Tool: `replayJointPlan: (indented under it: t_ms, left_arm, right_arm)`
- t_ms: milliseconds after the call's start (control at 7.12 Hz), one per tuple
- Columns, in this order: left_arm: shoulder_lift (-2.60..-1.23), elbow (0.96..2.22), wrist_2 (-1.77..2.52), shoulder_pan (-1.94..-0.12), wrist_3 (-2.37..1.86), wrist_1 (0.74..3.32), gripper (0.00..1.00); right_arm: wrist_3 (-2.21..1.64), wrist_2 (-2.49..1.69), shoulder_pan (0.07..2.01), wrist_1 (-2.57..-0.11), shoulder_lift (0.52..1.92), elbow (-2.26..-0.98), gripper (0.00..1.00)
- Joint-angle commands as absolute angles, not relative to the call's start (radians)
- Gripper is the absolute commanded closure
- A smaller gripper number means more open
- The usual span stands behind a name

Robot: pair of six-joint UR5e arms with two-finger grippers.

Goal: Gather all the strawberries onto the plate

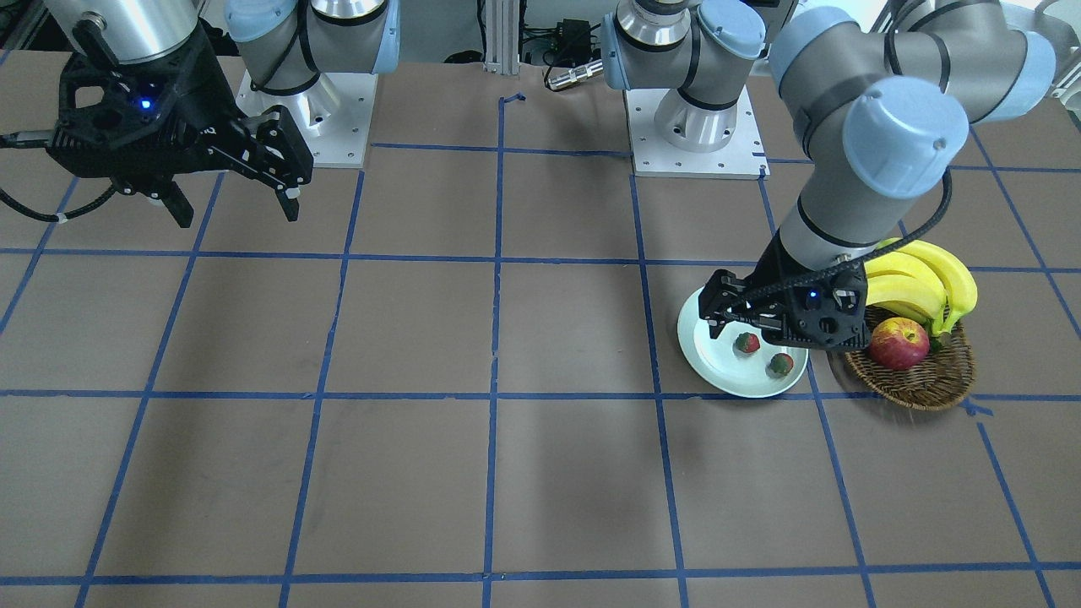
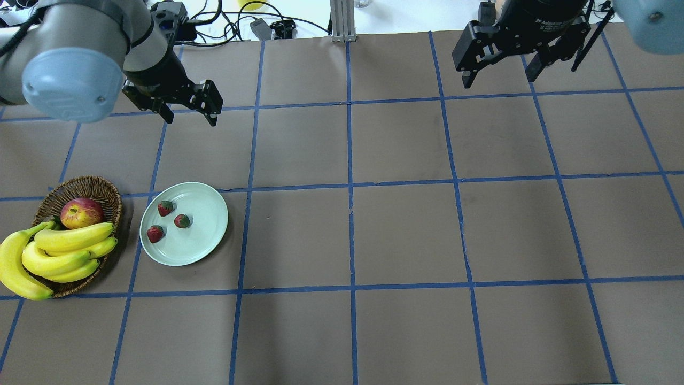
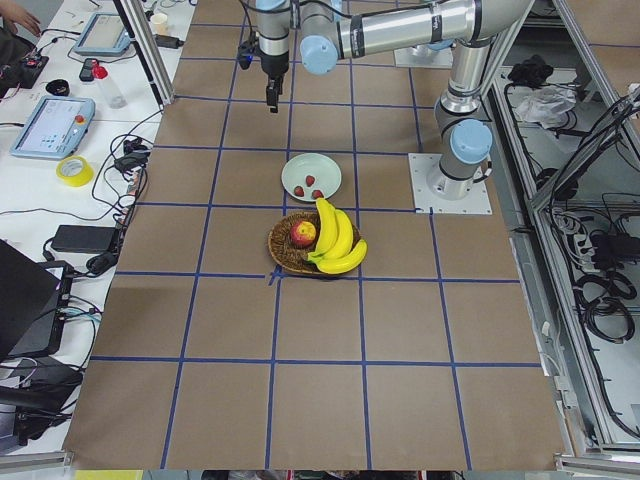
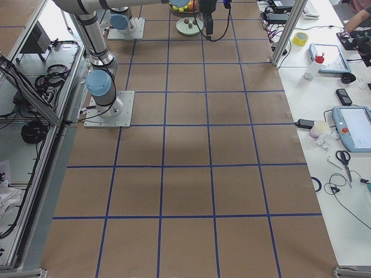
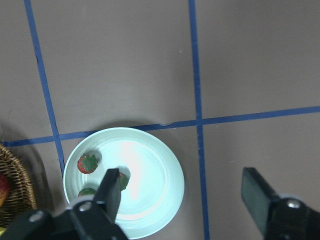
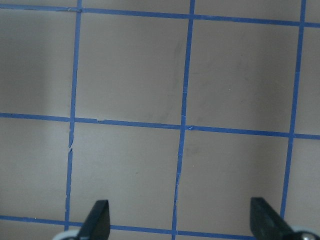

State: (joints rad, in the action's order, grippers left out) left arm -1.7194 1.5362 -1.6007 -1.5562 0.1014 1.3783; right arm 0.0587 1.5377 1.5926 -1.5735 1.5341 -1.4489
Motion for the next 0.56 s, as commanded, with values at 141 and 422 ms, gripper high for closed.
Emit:
replayJointPlan:
  t_ms: [141, 422]
  left_arm:
    - [-1.617, 1.433, -1.600, -1.589, 0.052, 1.520, 0.00]
    - [-1.585, 1.465, -1.600, -1.579, 0.054, 1.547, 0.00]
  right_arm:
    - [0.049, 1.534, 1.594, -1.586, 1.534, -1.480, 0.00]
    - [0.048, 1.534, 1.592, -1.586, 1.534, -1.480, 0.00]
